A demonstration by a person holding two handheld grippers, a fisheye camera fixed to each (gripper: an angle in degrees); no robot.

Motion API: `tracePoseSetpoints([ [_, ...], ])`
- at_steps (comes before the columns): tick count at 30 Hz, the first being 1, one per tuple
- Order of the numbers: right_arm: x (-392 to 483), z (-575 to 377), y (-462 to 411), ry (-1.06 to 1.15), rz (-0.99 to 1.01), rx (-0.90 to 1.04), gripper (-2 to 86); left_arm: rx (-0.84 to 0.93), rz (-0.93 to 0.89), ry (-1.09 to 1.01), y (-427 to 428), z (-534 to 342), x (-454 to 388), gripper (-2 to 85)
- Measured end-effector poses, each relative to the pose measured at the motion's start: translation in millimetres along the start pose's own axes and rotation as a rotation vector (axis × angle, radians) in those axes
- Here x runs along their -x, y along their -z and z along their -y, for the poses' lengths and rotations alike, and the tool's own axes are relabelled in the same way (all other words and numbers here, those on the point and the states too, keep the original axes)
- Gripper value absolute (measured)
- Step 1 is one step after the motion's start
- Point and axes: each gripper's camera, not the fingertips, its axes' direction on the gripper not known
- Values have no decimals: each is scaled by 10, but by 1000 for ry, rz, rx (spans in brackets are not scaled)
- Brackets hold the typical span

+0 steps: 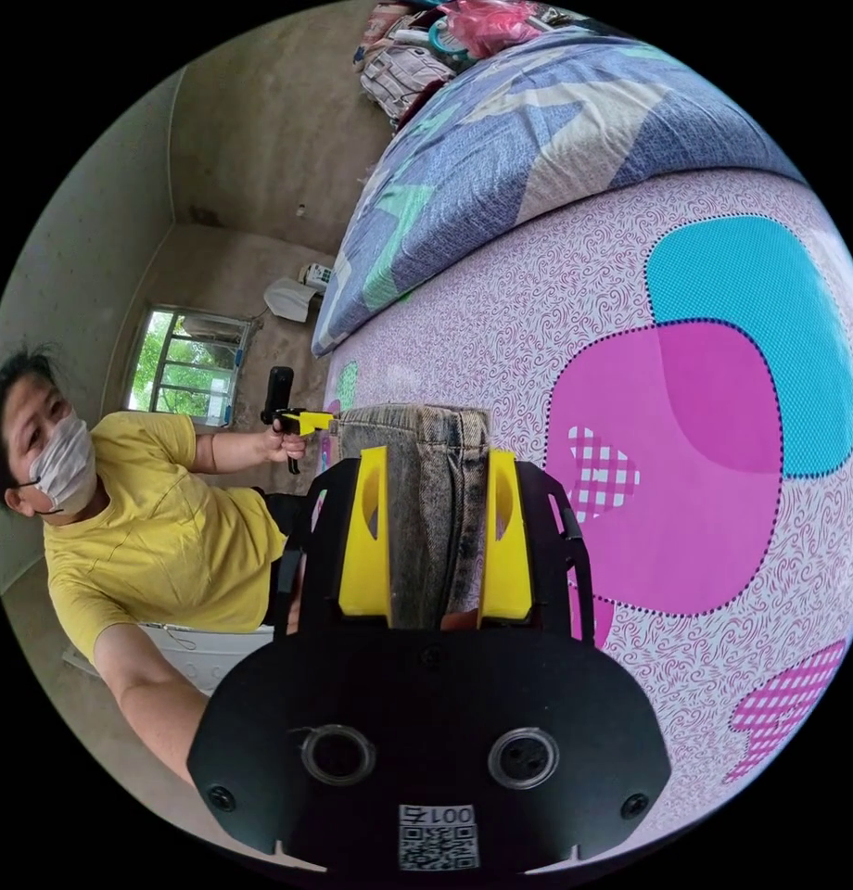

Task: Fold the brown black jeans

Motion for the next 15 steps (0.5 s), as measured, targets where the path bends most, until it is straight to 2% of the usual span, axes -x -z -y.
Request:
tracePoseSetpoints([
  [10, -173, 124, 31, 16, 20, 1, 105, 44, -15, -73, -451, -3, 213, 63],
  [15, -47, 206, 25, 78, -20, 8, 79, 46, 16, -86, -631, 31, 399, 22],
])
